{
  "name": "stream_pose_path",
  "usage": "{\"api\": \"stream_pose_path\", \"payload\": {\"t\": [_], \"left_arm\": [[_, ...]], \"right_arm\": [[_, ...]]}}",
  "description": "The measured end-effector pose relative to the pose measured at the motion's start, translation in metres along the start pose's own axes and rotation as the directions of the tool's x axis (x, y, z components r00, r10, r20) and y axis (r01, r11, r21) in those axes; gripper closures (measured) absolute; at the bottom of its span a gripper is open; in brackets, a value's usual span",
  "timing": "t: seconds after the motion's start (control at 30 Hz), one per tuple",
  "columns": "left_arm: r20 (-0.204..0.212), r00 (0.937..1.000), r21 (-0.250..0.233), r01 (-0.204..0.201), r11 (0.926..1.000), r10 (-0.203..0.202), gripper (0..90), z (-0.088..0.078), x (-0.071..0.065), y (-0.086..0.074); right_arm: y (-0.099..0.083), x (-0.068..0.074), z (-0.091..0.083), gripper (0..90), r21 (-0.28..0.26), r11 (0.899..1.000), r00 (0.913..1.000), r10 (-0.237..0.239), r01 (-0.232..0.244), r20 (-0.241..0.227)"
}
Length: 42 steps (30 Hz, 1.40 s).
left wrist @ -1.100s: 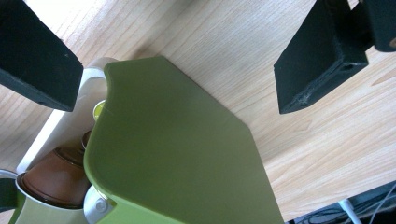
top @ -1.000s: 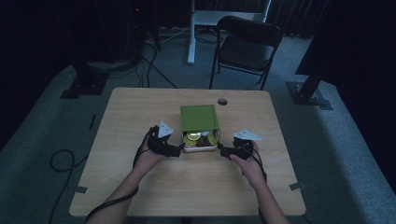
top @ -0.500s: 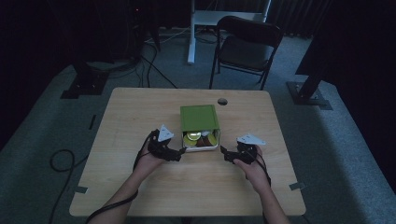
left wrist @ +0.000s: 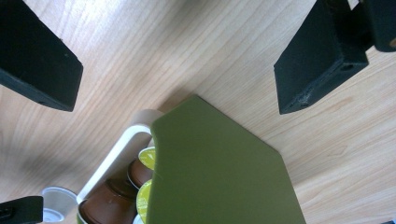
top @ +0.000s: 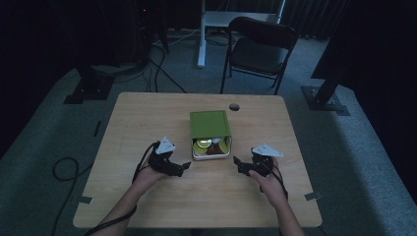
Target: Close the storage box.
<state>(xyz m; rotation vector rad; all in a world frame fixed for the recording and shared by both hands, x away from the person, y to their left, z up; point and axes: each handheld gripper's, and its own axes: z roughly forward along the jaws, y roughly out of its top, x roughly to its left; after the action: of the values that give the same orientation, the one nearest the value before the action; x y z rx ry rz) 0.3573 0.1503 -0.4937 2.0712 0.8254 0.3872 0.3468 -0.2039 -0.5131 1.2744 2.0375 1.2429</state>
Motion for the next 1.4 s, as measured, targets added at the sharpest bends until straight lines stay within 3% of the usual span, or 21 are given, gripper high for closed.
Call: {"api": "stream_pose_path", "payload": {"t": [0.2, 0.8, 1.03, 1.23, 1.4], "left_arm": [[0.026, 0.9997, 0.000, 0.002, 1.0000, -0.002, 1.2, -0.009, 0.002, -0.006], [0.046, 0.9987, 0.027, 0.022, 0.9994, -0.023, 1.2, -0.025, 0.014, -0.030], [0.026, 0.9994, 0.046, 0.022, 0.9987, -0.023, 1.1, -0.031, 0.020, -0.042], [0.015, 0.9988, 0.058, 0.045, 0.9973, -0.046, 0.0, -0.036, 0.026, -0.051], [-0.015, 0.9986, 0.065, 0.051, 0.9966, -0.050, 0.0, -0.042, 0.031, -0.057]], "right_arm": [[-0.004, 0.000, -0.008, 13.0, -0.010, 1.000, 0.9997, -0.022, 0.022, -0.011], [-0.019, -0.009, -0.027, 13.2, 0.014, 0.999, 0.9985, -0.030, 0.029, 0.045], [-0.027, -0.017, -0.036, 13.3, 0.017, 0.999, 0.9971, -0.029, 0.028, 0.071], [-0.033, -0.023, -0.043, 13.3, 0.021, 0.999, 0.9954, -0.028, 0.026, 0.091], [-0.037, -0.029, -0.050, 13.3, 0.020, 1.000, 0.9938, -0.021, 0.019, 0.109]]}}
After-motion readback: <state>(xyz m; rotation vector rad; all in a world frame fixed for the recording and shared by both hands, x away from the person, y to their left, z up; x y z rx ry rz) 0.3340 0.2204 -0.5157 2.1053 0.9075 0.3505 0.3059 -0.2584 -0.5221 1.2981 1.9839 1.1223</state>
